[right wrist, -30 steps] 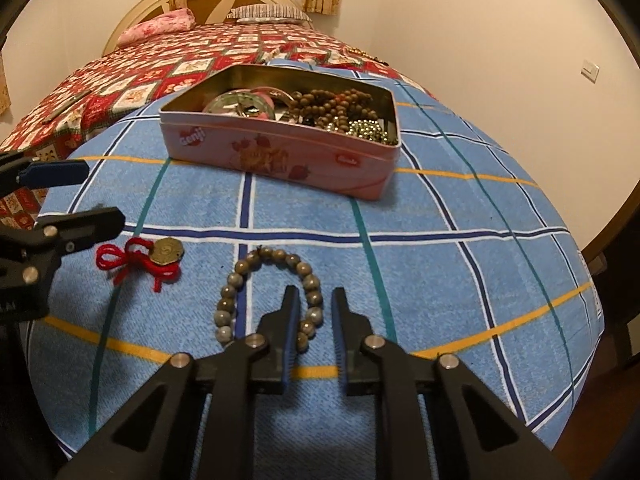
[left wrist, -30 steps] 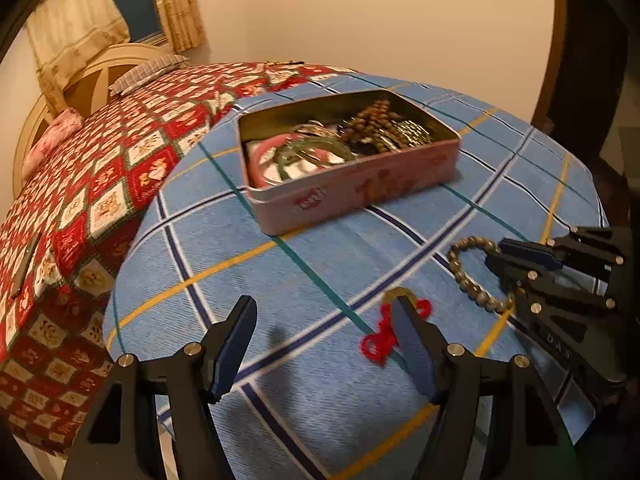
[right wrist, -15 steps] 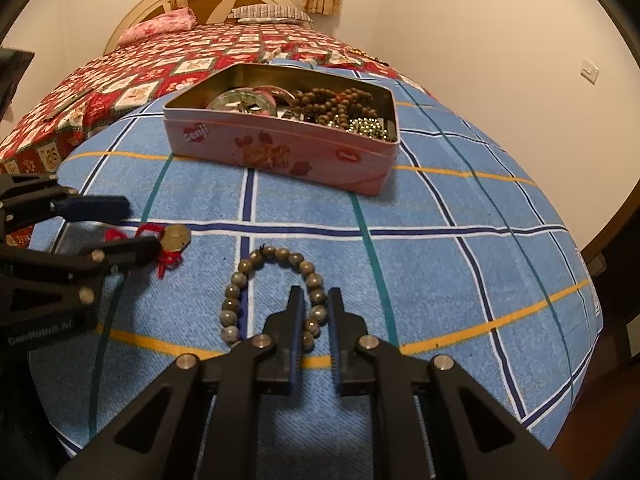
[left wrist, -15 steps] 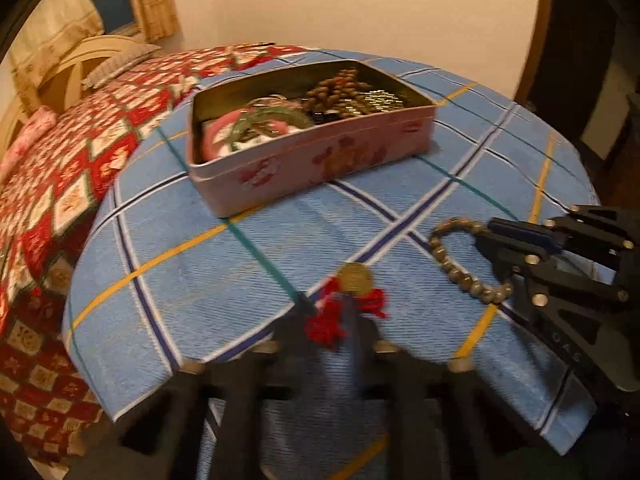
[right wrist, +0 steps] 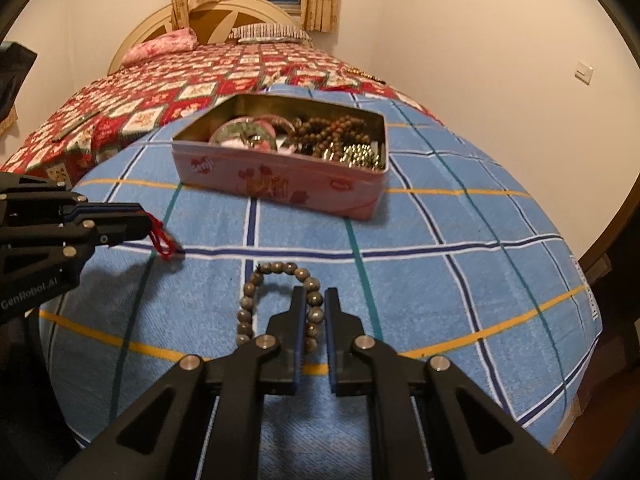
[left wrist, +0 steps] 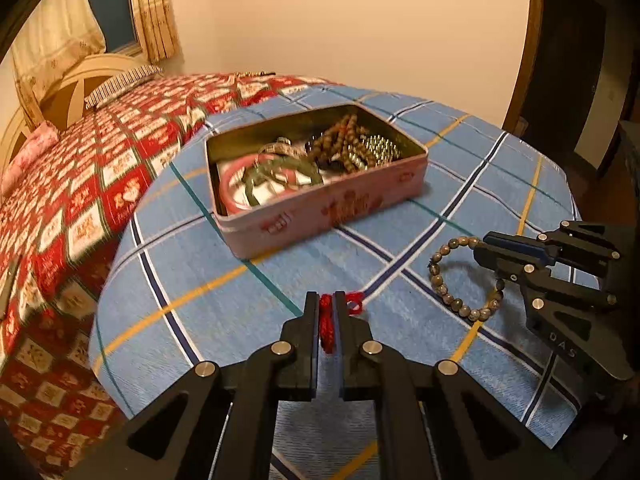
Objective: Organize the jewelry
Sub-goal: 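Close the left tool on the red-string coin charm while the right tool grasps the grey bead bracelet, then carry the red charm over the tin with the left tool while the right tool carries the grey bracelet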
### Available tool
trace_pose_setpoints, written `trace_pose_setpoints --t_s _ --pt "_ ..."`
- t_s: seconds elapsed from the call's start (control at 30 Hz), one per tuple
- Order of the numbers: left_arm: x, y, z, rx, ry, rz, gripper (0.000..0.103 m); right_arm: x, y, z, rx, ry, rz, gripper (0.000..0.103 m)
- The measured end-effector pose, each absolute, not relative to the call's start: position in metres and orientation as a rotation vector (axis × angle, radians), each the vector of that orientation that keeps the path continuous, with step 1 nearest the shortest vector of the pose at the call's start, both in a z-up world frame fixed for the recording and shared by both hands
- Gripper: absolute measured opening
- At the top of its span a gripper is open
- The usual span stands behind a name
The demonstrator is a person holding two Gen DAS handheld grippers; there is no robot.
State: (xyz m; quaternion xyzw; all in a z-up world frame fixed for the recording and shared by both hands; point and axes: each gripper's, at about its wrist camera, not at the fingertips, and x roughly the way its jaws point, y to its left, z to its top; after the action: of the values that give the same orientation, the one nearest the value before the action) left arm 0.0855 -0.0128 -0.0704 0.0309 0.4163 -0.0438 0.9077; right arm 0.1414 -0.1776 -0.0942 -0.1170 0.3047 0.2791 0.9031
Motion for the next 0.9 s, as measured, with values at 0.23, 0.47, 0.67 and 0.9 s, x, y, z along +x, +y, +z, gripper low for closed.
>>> trace_pose_setpoints --t_s 0.23,0.47,0.67,0.9 --pt "0.091 -0.009 -0.050 0.085 0.817 -0.083 0.005 0.140 -0.179 -0.076 -0.246 0.585 0.574 0.010" --pt "0.105 0.004 -0.034 0.094 0.796 -0.031 0.005 0.145 -0.177 -0.060 -0.263 0.548 0.564 0.010" --pt "0.115 0.009 -0.019 0.110 0.767 -0.014 0.005 0.151 -0.176 -0.047 -0.279 0.514 0.559 0.010" --pt "0.132 0.016 0.000 0.108 0.733 0.007 0.005 0.162 -0.171 -0.026 -0.296 0.471 0.549 0.010"
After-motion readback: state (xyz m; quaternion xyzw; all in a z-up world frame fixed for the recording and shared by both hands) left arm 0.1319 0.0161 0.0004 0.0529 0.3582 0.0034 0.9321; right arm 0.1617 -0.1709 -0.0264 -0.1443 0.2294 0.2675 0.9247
